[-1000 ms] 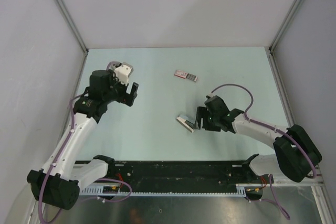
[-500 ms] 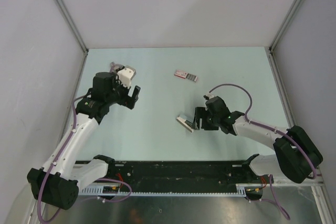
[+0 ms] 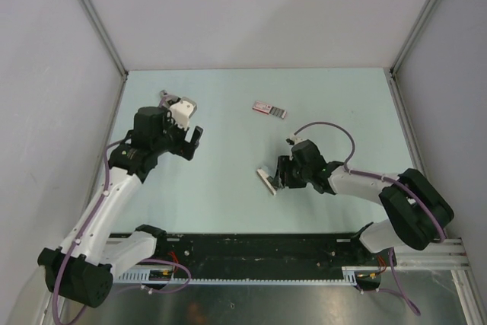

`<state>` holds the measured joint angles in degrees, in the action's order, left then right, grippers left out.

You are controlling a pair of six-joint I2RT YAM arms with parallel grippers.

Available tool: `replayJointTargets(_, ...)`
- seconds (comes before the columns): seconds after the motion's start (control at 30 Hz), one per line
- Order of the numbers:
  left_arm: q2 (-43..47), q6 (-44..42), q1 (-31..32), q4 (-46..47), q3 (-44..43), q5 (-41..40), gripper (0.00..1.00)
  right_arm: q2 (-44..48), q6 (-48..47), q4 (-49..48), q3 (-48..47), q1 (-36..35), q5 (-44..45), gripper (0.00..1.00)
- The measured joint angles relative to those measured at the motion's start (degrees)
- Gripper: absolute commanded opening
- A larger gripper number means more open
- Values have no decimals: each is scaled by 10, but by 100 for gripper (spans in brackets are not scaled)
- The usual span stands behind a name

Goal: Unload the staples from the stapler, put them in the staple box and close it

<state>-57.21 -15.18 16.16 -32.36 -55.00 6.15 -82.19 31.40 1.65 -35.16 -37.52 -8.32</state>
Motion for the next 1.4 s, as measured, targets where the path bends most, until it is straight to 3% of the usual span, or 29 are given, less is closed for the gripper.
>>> replayJointTargets(0.4, 8, -4, 1, -4, 19, -3, 96, -10, 101, -63, 1, -130, -15, 52)
replayJointTargets(0.57, 14, -11, 16, -4, 30, -2, 99, -31, 134, -88, 1, -147, -10, 51)
replayJointTargets(0.87, -12, -58, 155, -12, 56, 22, 100, -40, 149, -84, 1, -148, 23, 50)
replayJointTargets(1.0, -83, -70, 205, -6, 56, 55, 100, 11, 140, -43, 1, -148, 45, 59)
replayJointTargets(1.13, -177, -76, 244, 11, 54, 78, 100, 120, 131, 15, 1, -141, 74, 69)
replayJointTargets(1.4, -296, -84, 266, 45, 15, 96, 95, 292, 127, 79, 49, -66, 91, 68)
